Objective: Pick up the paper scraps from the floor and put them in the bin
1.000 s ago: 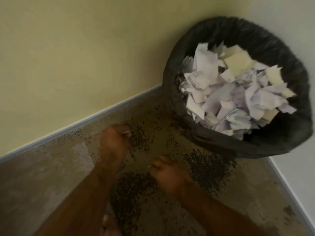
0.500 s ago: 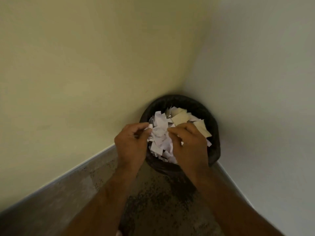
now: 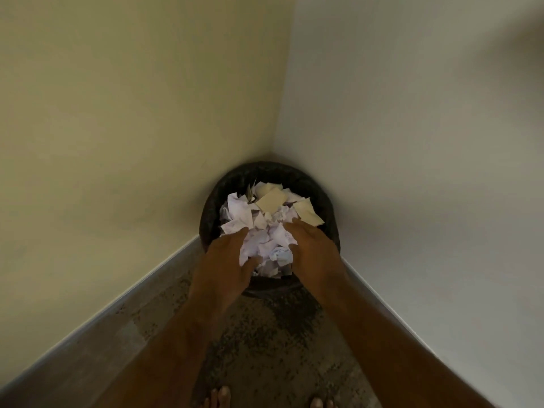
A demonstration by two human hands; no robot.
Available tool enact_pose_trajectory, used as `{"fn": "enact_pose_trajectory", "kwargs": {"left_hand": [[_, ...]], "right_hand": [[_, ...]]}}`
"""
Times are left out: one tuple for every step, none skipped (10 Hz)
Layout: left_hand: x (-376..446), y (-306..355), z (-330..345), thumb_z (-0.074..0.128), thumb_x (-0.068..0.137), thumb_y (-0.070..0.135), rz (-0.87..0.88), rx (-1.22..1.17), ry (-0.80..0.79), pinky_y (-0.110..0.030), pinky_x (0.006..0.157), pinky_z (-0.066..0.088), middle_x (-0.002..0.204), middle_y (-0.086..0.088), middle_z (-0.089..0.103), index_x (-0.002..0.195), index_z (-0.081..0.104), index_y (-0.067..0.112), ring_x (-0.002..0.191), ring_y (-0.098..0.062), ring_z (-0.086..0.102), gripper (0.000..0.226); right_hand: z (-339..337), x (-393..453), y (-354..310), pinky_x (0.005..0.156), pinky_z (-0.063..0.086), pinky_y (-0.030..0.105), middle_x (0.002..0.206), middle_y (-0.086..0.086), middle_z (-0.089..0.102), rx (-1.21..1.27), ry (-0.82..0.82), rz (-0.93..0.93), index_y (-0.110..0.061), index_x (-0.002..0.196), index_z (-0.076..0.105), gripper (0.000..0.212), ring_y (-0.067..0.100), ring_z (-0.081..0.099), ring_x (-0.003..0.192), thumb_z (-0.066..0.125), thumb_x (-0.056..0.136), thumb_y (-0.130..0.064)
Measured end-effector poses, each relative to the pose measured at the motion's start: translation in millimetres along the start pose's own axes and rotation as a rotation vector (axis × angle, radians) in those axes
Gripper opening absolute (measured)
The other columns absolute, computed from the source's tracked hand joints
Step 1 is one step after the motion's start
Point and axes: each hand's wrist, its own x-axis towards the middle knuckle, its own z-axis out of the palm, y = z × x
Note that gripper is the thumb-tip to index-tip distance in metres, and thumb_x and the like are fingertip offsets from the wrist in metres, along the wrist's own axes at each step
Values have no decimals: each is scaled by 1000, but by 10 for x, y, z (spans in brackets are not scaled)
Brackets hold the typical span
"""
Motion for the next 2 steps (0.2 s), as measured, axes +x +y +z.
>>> {"fn": "enact_pose_trajectory", "kwargs": {"left_hand": [[-28, 116, -105, 47, 88, 65, 80, 157, -18, -45, 119, 24, 160, -5, 25, 154, 19, 18, 148, -24, 20, 85], [-66, 367, -294, 3, 71, 92, 156, 346, 5, -46, 122, 10, 163, -3, 9, 155, 3, 20, 151, -22, 6, 110]], "right_hand": [[-133, -132, -22, 109, 29, 29, 140, 14, 52, 9, 124, -55, -8, 136, 52, 45, 30, 50, 129, 50, 94, -22], [-485, -331, -137, 96, 51, 33, 112, 11, 71, 65, 399, -115, -7, 115, 69, 33, 27, 68, 100, 54, 90, -24]]}}
